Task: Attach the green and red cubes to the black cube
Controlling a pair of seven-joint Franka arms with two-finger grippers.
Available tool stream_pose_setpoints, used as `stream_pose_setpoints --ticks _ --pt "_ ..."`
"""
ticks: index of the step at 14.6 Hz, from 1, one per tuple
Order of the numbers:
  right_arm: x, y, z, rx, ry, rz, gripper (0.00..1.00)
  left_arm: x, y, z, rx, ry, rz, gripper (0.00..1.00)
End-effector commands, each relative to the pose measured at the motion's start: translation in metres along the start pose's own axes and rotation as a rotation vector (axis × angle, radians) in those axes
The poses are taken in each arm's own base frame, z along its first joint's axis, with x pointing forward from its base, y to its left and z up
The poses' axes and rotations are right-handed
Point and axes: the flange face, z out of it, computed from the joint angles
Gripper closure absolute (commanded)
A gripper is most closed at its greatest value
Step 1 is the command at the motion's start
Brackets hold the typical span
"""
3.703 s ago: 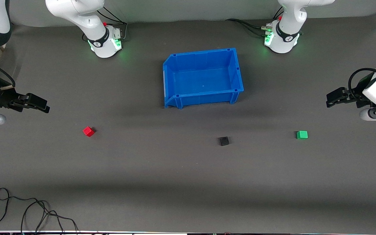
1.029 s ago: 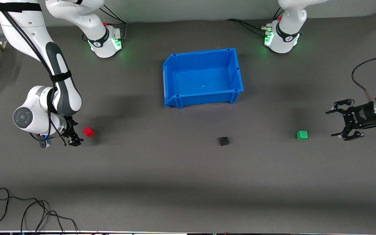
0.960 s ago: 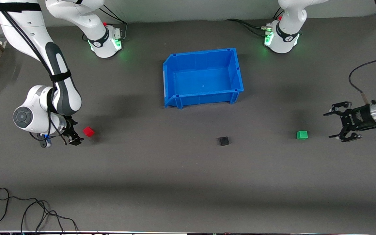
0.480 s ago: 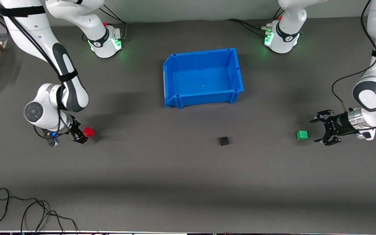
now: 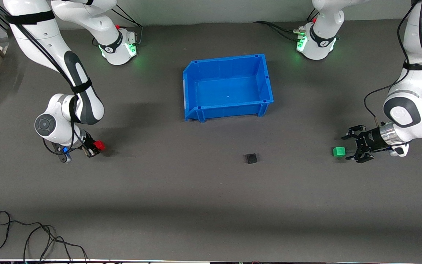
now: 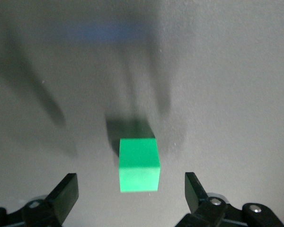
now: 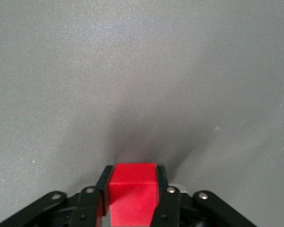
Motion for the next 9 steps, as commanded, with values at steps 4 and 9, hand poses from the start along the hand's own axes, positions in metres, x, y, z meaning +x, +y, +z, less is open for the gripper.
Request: stream_pose_setpoints --ticks 4,9 --pt "-0.001 -0.021 -0.042 0.0 -0.039 -0.015 0.8 0.005 -0.006 0.011 -0.005 0.005 0.017 0.09" --pt "-0.049 -0.091 -0.111 -0.011 -0.13 0.133 0.8 0.004 -0.006 0.011 -0.004 0.002 0.016 0.7"
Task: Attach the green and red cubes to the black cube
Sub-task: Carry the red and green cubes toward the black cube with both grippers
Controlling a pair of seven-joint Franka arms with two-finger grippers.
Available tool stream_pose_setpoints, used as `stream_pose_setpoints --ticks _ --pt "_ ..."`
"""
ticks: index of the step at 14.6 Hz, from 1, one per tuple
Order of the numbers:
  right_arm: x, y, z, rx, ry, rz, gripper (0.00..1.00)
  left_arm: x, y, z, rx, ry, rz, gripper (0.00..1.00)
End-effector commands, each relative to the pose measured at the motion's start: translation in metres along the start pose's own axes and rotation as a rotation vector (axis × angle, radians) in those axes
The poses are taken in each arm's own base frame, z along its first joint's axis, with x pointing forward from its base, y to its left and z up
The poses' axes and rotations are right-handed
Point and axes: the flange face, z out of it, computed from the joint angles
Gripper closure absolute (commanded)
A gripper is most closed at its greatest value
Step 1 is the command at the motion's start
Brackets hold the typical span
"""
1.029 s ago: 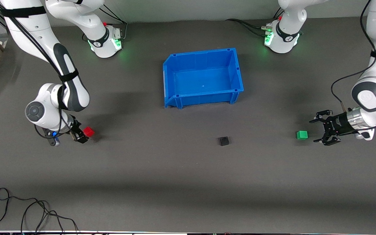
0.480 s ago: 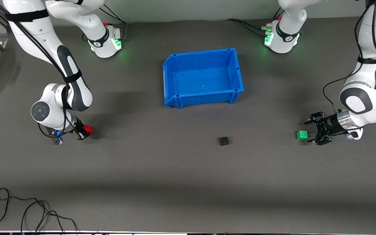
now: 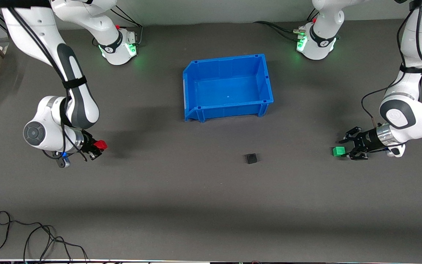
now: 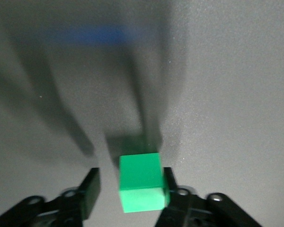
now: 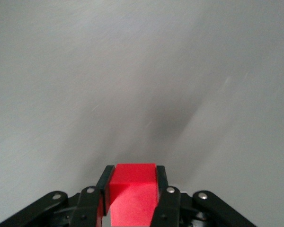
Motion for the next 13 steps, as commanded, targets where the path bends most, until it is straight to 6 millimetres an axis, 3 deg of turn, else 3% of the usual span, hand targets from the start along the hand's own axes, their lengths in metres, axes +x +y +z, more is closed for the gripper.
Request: stream_pose_setpoints --ticks 1,3,5,10,13 --pt "-0.05 -0.04 -0.025 0.027 0.004 0.094 0.8 -0.002 -0.001 -0.001 -0.016 -0.003 0.007 0.7" --pt "-0.087 -0.07 -0.039 0.06 0.03 0.179 0.8 -0.009 0.008 -0.011 -0.029 -0.011 0.004 0.7" --pt "-0.131 -0.102 -0.049 0.097 0.051 0.243 0.8 -0.027 0.029 -0.021 -0.047 -0.016 -0.034 0.7" --pt "-0.204 -0.168 -0.064 0.173 -0.045 0.381 0.8 -0.12 0.088 -0.012 -0.07 -0.027 -0.059 0.7" --pt "-0.235 -0.206 -0.074 0.237 -0.125 0.456 0.81 -0.171 0.097 0.016 -0.048 -0.027 -0.049 0.7"
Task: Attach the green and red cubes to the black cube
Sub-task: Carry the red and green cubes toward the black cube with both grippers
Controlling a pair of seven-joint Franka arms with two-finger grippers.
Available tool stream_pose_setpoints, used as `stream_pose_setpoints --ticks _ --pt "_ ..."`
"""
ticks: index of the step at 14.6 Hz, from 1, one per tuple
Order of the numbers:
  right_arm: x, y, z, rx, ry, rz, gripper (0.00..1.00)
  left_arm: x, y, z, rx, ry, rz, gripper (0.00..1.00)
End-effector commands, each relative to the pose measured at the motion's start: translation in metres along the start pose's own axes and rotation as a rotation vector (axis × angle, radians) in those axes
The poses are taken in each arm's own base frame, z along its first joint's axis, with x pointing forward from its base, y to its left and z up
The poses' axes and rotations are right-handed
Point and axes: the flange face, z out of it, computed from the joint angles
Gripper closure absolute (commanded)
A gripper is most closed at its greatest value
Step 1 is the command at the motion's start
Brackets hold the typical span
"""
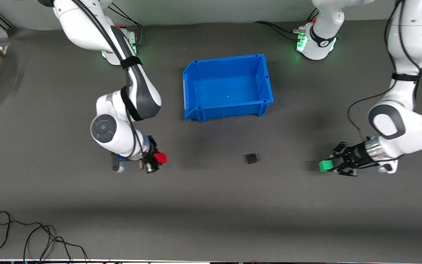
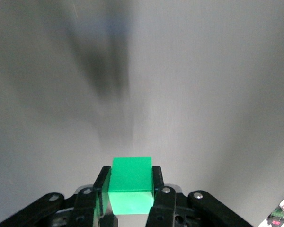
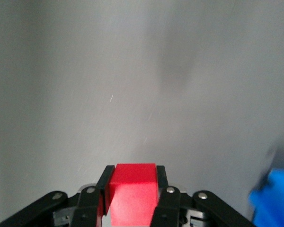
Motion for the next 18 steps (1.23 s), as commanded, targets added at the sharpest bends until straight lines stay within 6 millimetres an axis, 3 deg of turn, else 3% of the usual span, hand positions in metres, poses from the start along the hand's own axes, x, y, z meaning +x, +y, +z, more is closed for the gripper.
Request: stream_pose_setpoints --ticks 1,4,7,8,10,13,16,18 --pt "-0.027 -0.027 0.009 0.018 -0.034 0.083 0.81 -0.041 0.001 0.029 0.024 -0.003 -0.003 0.72" --pt "-0.083 -0.028 0.055 0.013 -0.057 0.144 0.82 -0.085 -0.009 0.073 0.008 0.003 -0.003 0.75" --pt "-0.123 -0.033 0.072 0.071 -0.105 0.203 0.82 -0.119 -0.024 0.11 0.006 -0.004 -0.019 0.78" --pt "-0.134 -0.028 0.079 0.069 -0.119 0.19 0.82 -0.124 -0.027 0.118 0.004 0.005 -0.045 0.78" --pt "-0.182 0.003 0.126 0.078 -0.128 0.128 0.83 -0.139 -0.037 0.136 0.012 0.02 -0.072 0.78" --pt "-0.196 0.01 0.145 0.129 -0.155 0.13 0.83 -0.147 -0.053 0.154 0.047 0.031 -0.105 0.78" --pt "-0.192 0.01 0.164 0.144 -0.154 0.135 0.83 -0.165 -0.067 0.166 0.072 0.035 -0.129 0.78" --pt "-0.188 0.012 0.179 0.142 -0.147 0.139 0.83 -0.169 -0.066 0.166 0.056 0.038 -0.144 0.78"
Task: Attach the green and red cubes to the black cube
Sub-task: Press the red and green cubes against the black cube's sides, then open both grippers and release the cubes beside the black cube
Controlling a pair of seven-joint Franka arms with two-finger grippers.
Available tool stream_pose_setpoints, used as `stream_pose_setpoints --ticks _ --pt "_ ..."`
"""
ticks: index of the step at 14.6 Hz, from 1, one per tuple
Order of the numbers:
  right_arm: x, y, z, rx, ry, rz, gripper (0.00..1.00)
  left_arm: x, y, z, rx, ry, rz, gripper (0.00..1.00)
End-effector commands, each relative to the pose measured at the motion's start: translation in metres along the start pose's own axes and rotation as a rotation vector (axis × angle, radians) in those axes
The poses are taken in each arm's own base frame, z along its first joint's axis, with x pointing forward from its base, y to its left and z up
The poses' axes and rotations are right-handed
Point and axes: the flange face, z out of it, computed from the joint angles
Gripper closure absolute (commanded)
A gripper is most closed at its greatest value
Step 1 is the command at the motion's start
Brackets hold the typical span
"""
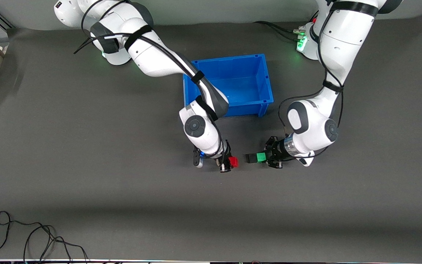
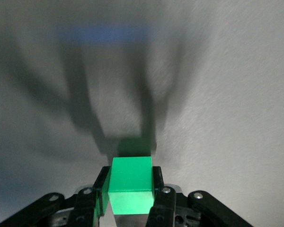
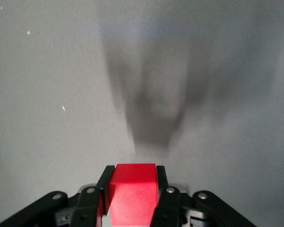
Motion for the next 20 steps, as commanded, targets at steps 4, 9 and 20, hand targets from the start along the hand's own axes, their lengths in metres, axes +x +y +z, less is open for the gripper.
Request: stream_pose_setpoints --ticks 4,9,20 --pt "-0.007 0.0 0.008 0.014 -0.026 0.06 0.83 -0.03 -0.008 0.003 -0.059 0.01 -0.02 0.78" --pt "-0.009 0.007 0.012 -0.001 -0.013 0.05 0.73 -0.058 0.001 0.004 -0.096 -0.014 -0.046 0.78" --pt "0.004 -0.01 -0.023 -0.064 0.05 -0.005 0.0 -0.066 -0.005 0.017 -0.093 -0.009 -0.041 0.77"
